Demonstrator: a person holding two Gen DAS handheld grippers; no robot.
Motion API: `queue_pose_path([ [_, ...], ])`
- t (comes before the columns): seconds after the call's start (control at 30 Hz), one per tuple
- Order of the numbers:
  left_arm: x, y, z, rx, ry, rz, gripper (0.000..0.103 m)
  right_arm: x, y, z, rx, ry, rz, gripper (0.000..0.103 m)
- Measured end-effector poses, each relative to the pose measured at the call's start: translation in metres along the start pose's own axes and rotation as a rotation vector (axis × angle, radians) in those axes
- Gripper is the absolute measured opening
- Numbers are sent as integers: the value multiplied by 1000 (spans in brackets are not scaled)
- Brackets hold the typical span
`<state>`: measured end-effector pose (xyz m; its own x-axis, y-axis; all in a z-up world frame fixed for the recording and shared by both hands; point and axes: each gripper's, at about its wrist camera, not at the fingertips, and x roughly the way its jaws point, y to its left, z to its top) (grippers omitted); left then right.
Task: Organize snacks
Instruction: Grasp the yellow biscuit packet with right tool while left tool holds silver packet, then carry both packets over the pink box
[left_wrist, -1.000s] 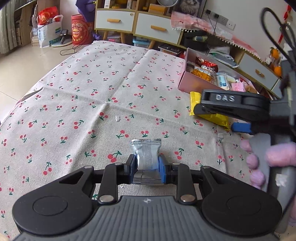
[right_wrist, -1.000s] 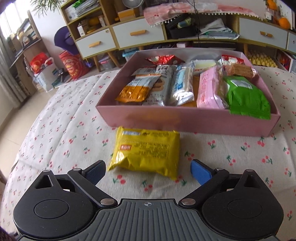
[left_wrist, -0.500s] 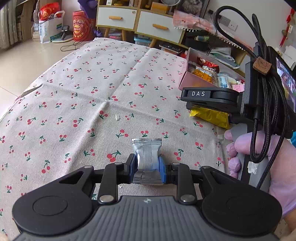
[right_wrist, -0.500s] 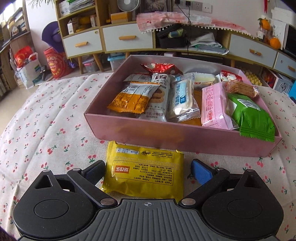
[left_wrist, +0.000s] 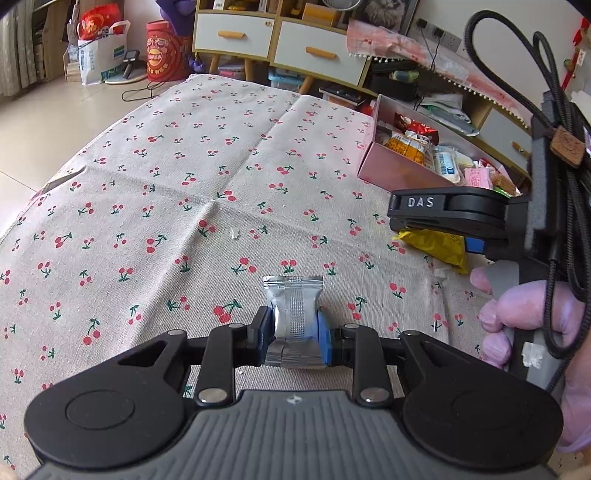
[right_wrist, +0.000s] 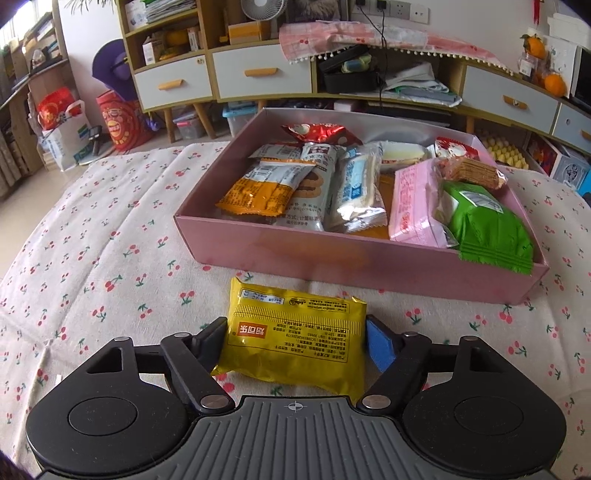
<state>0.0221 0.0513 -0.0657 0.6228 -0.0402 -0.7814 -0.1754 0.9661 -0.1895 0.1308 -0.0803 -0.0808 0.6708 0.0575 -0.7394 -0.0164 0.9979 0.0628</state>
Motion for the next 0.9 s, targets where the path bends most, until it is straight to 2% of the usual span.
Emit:
queue_pose_path([
  [0.17,1,-2,2,1,3,-2,24,-11,-10,-3,5,38,-7,77],
  [0.6,-2,-21,4,22,20,-36,24,-51,-40,-12,25,69,-2,77],
  [0.9,-9,-43,15,60,-8,-58,24,-73,-65,-8,68,44,-14,77],
])
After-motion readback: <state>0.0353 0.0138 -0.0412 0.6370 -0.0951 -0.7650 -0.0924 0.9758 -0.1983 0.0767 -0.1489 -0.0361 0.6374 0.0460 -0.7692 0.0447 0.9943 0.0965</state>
